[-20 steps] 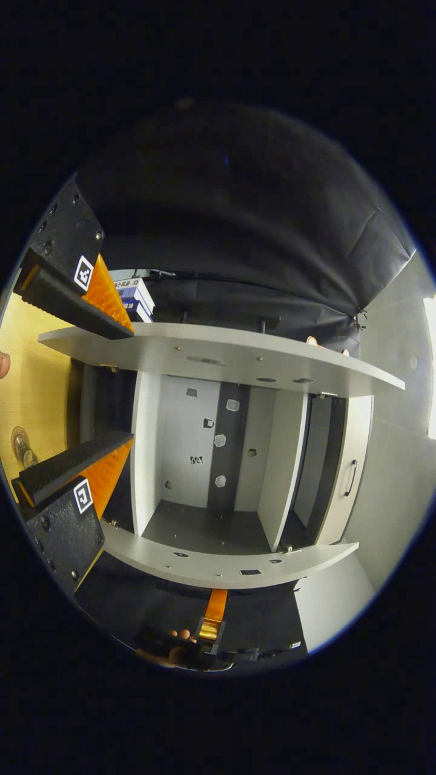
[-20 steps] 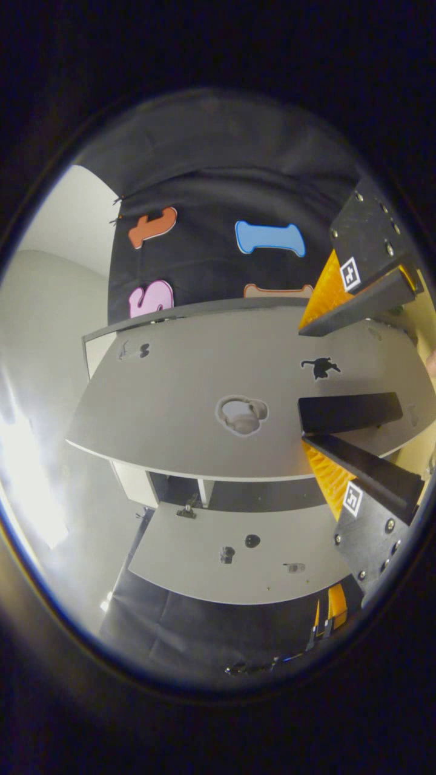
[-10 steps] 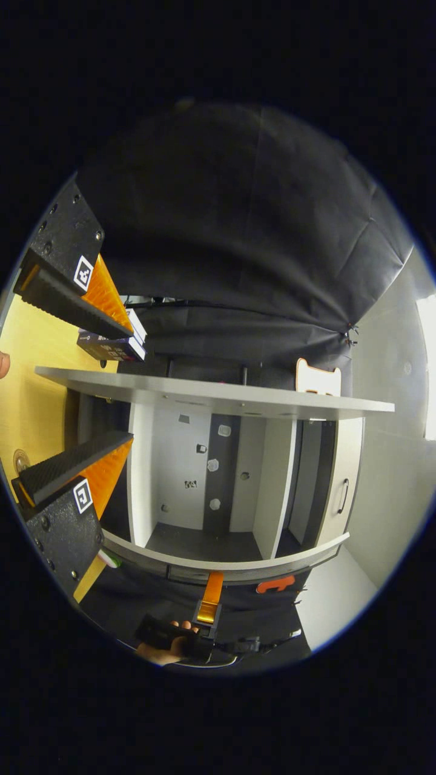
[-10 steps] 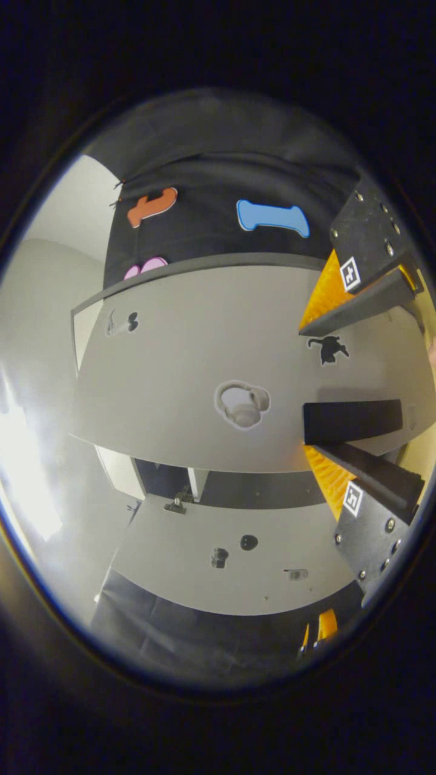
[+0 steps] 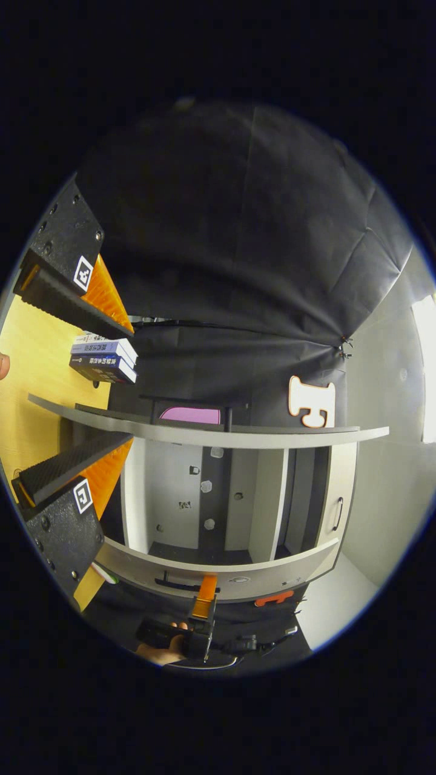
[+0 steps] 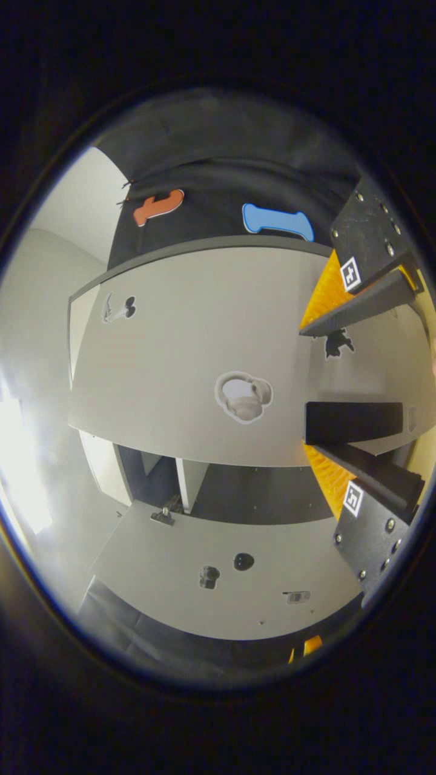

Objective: Grasp the bottle in the cabinet with the left hand and place it on the coaster, then close the right door with the right hand and the left door with the left hand.

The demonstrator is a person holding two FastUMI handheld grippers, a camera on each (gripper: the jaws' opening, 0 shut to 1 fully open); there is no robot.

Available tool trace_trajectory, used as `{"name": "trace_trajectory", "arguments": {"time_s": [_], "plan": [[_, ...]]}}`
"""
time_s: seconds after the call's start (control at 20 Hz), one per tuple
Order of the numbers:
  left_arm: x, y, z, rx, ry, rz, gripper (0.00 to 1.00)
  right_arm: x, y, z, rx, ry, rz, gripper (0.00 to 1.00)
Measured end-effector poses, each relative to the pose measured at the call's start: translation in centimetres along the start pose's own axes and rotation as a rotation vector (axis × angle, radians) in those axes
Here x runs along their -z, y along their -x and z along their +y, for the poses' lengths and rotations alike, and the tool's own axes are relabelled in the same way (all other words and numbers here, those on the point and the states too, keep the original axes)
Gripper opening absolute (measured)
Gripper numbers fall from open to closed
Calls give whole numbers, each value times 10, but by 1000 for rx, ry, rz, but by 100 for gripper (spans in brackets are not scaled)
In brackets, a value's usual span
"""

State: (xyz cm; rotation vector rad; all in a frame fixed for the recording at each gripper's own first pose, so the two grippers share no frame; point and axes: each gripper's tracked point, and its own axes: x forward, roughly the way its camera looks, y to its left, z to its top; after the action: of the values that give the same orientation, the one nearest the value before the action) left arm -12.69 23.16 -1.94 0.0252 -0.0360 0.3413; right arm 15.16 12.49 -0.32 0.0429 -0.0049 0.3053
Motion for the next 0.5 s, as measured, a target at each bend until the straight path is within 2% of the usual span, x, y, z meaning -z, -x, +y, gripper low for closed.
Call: {"name": "trace_trajectory", "arguments": {"time_s": [0.1, 0.15, 0.2, 0.3, 0.45, 0.5], "plan": [[-13, -9, 2, 13, 7, -19, 97, 1, -7, 3, 15, 2, 2, 98], [-19, -12, 3, 22, 9, -25, 93, 2, -10, 4, 22, 4, 3, 98], [-27, -16, 4, 28, 13, -36, 96, 3, -13, 4, 31, 5, 4, 97], [-45, -26, 9, 34, 26, -69, 93, 4, -19, 6, 48, 2, 6, 98], [-66, -41, 13, 64, 38, -87, 99, 8, -28, 8, 70, -19, 14, 98], [-71, -46, 15, 74, 48, -91, 96, 9, -30, 9, 77, -26, 16, 98]]}}
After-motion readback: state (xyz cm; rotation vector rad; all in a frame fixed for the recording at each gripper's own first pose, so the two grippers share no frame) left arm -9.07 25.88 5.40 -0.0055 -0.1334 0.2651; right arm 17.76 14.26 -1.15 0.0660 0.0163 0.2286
